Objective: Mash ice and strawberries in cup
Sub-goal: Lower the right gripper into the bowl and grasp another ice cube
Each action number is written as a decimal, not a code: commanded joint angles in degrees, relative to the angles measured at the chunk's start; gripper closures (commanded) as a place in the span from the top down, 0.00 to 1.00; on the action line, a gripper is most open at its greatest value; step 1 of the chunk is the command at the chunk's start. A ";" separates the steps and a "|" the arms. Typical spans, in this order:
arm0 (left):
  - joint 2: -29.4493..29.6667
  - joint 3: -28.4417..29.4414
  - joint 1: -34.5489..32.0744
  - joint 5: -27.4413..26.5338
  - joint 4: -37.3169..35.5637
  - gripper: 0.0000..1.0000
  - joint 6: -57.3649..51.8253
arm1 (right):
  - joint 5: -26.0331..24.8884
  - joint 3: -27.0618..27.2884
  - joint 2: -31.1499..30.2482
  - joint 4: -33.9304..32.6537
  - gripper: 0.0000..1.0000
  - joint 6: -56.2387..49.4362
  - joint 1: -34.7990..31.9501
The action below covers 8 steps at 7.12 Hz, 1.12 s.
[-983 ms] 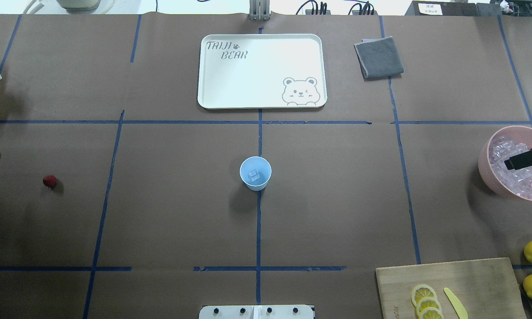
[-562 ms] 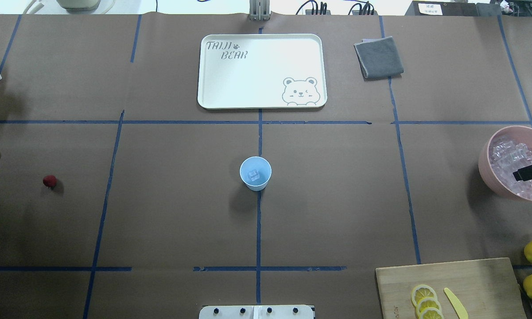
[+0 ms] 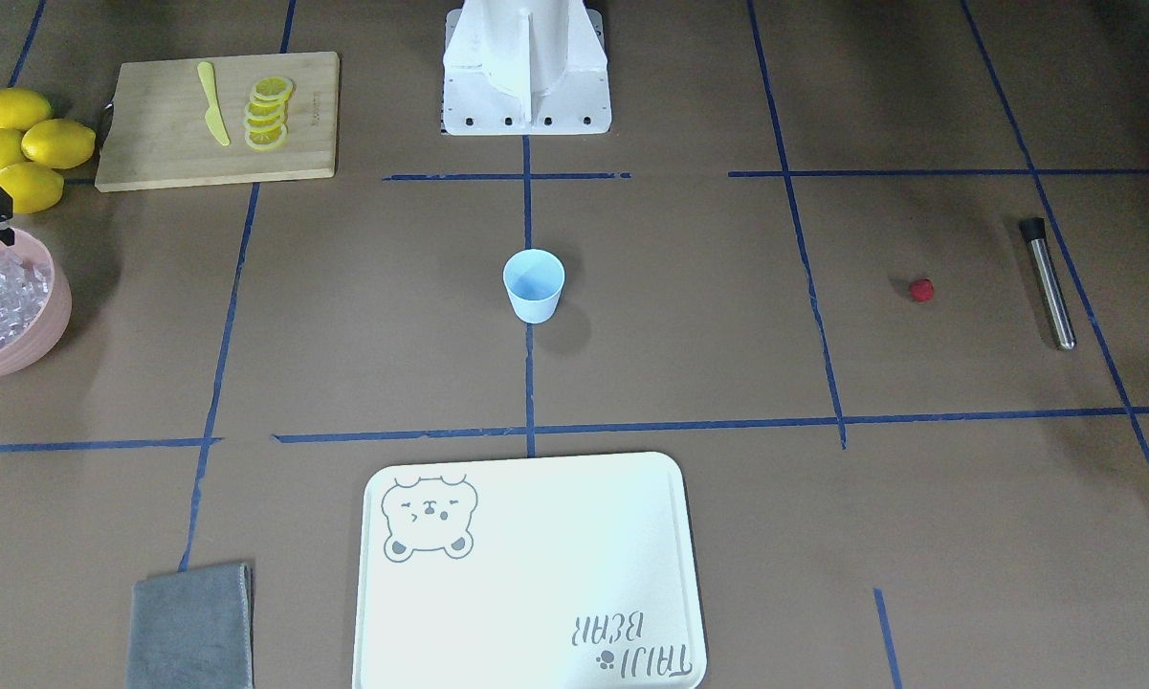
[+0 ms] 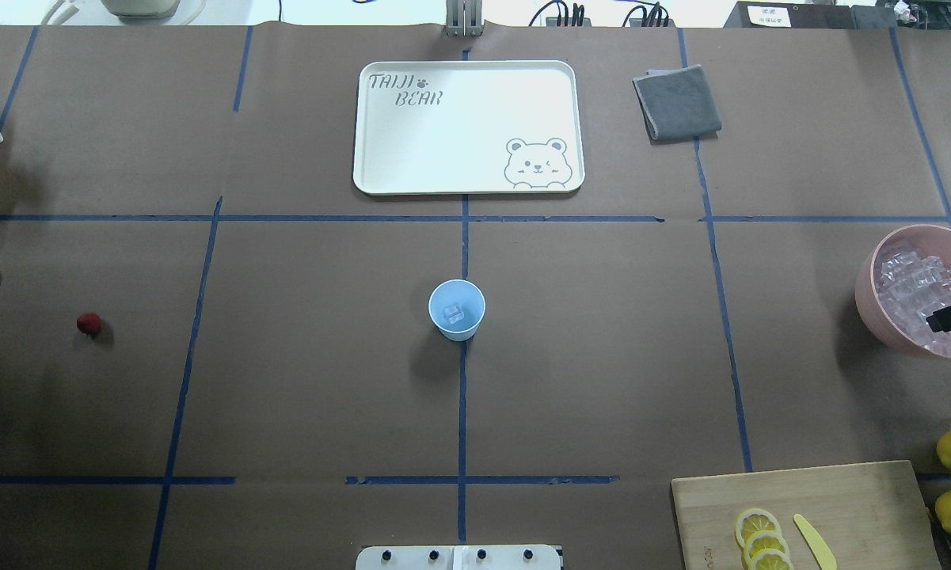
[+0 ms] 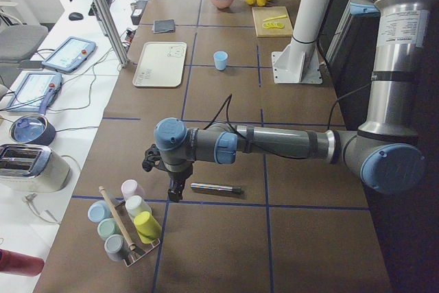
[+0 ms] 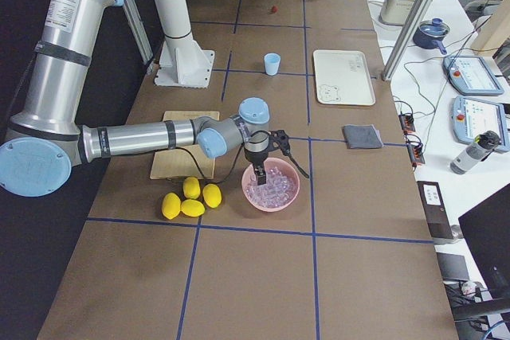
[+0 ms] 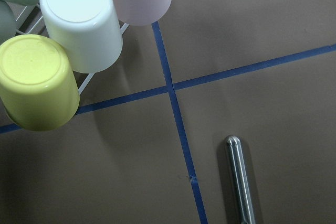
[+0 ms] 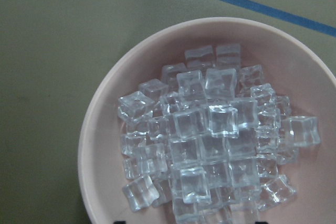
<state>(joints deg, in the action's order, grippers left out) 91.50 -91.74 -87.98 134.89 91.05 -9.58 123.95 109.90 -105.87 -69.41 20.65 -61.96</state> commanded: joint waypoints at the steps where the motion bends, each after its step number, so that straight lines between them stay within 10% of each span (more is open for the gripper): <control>1: 0.00 -0.01 0.00 0.02 0.00 1.00 0.00 | -0.03 -2.14 1.36 -0.11 0.74 -1.04 0.00; 8: 0.00 0.16 0.00 0.02 0.00 1.00 0.00 | -0.03 -4.70 3.30 -0.12 0.61 -4.30 0.35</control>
<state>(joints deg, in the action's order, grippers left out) 91.50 -91.61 -87.98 134.91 91.05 -9.58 123.93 105.15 -102.70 -69.49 16.38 -61.78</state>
